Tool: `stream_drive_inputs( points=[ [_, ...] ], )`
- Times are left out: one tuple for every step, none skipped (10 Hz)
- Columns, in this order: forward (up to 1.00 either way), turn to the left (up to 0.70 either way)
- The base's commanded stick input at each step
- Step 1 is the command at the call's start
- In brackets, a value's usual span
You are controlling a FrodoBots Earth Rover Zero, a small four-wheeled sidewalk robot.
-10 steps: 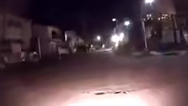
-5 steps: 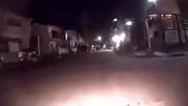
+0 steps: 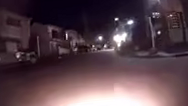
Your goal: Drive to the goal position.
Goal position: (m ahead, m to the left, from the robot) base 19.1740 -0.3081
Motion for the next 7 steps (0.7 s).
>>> stream_drive_inputs(
  points=[
    [0.7, 0.0],
    [0.7, 0.0],
    [0.7, 0.0],
    [0.7, 0.0],
    [0.7, 0.0],
    [0.7, 0.0],
    [0.7, 0.0]
  ],
)
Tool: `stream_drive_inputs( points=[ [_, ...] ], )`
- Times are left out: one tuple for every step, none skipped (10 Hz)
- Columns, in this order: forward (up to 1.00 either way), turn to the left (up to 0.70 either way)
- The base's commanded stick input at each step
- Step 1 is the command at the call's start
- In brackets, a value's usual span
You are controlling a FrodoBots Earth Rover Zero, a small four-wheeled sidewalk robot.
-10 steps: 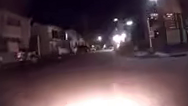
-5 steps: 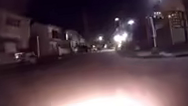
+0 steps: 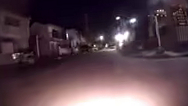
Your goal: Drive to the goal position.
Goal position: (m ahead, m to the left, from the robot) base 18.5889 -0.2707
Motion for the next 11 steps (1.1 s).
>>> stream_drive_inputs(
  points=[
    [0.7, 0.0],
    [0.7, 0.0],
    [0.7, 0.0],
    [0.7, 0.0],
    [0.7, 0.0],
    [0.7, 0.0],
    [0.7, 0.0],
    [0.7, 0.0],
    [0.7, 0.0],
    [0.7, 0.0],
    [0.7, 0.0]
  ],
)
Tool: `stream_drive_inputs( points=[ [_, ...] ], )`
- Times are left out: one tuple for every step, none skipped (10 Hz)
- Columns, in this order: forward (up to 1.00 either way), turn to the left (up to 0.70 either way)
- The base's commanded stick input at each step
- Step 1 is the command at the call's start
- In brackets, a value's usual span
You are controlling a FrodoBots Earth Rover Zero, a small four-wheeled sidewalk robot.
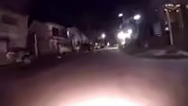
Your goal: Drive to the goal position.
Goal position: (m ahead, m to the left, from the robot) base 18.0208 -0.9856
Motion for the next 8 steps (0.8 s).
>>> stream_drive_inputs(
  points=[
    [0.7, 0.0],
    [0.7, 0.0],
    [0.7, 0.0],
    [0.7, 0.0],
    [0.7, 0.0],
    [0.7, -0.01],
    [0.7, -0.07],
    [0.7, -0.13]
  ],
)
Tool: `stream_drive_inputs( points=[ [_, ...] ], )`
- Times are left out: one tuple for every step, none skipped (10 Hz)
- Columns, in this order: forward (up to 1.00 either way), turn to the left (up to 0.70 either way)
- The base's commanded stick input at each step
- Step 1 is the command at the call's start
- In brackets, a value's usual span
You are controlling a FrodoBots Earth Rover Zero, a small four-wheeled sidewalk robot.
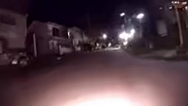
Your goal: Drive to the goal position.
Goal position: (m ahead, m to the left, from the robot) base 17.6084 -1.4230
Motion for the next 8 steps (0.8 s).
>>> stream_drive_inputs(
  points=[
    [0.7, -0.18],
    [0.7, -0.24],
    [0.7, -0.3],
    [0.7, -0.35],
    [0.7, -0.29],
    [0.7, 0.0],
    [0.7, 0.0],
    [0.7, 0.0]
  ],
)
